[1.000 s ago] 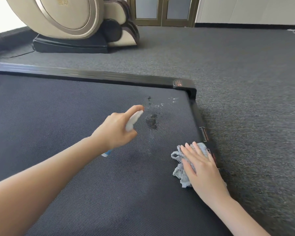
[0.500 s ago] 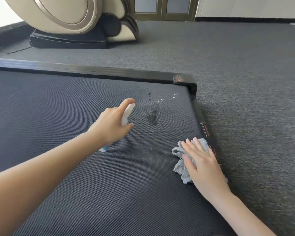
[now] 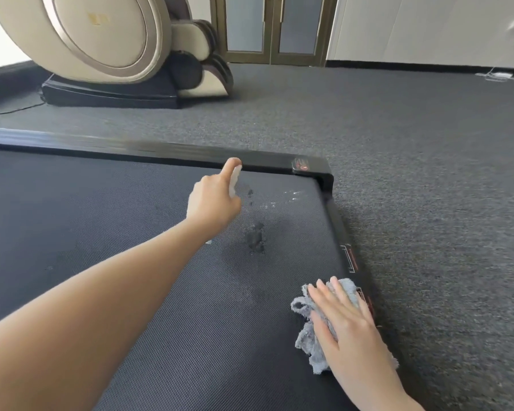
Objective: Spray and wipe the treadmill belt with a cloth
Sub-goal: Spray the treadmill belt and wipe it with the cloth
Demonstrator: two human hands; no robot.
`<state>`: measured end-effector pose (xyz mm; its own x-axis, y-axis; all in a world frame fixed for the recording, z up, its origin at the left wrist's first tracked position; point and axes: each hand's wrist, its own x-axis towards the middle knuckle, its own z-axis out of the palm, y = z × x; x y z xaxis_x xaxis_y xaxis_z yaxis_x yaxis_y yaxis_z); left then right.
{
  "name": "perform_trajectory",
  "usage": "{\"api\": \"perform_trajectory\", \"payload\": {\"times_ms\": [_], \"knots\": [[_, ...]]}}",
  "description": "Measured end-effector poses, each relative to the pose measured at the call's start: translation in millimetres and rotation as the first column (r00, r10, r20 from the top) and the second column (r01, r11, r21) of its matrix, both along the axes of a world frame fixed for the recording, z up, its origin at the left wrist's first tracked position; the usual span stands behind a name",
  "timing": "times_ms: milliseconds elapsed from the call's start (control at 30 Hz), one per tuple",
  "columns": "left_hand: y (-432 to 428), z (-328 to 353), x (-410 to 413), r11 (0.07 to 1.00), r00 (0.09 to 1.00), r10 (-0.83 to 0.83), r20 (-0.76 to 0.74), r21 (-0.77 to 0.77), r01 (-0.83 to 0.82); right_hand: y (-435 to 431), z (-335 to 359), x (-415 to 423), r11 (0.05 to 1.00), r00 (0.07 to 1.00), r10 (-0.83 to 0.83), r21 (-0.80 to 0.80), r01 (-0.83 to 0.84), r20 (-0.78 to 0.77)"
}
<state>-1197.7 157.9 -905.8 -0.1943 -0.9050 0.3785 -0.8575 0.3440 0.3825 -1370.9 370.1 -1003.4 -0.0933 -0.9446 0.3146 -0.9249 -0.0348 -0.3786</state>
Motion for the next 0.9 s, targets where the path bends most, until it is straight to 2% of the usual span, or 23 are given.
{"api": "perform_trajectory", "payload": {"times_ms": [67, 167, 300, 367, 600, 767, 900], "knots": [[-8.6, -1.7, -1.1, 0.999, 0.999, -0.024, 0.040, 0.038, 0.022, -5.6, 1.0, 1.2, 1.000, 1.000, 0.005, -0.023, -0.006, -0.025], [-20.5, -1.3, -8.5, 0.988, 0.990, -0.102, 0.097, 0.124, 0.090, -16.9, 6.7, 4.9, 0.999, 0.999, 0.034, 0.036, -0.033, -0.021], [-34.8, 2.5, -27.5, 0.961, 0.973, -0.205, 0.102, 0.210, 0.181, -31.7, 7.3, 8.9, 0.996, 0.998, 0.053, 0.071, -0.050, -0.036], [-42.1, 3.8, -40.8, 0.946, 0.966, -0.244, 0.082, 0.240, 0.218, -34.2, 5.8, 10.6, 0.999, 0.997, 0.051, 0.022, -0.050, -0.050], [-62.5, 4.8, -84.3, 0.949, 0.961, -0.258, 0.095, 0.210, 0.234, -40.4, -7.1, 6.6, 0.986, 0.991, 0.030, -0.158, -0.051, -0.132], [-62.5, -2.9, -90.3, 0.984, 0.989, -0.146, 0.023, 0.110, 0.143, -40.6, -9.7, 4.0, 0.983, 0.992, 0.036, -0.175, -0.057, -0.124], [-63.4, -3.7, -85.4, 0.976, 0.986, -0.164, 0.001, 0.144, 0.162, -40.9, -10.0, 3.5, 0.987, 0.992, 0.040, -0.148, -0.058, -0.121]]}}
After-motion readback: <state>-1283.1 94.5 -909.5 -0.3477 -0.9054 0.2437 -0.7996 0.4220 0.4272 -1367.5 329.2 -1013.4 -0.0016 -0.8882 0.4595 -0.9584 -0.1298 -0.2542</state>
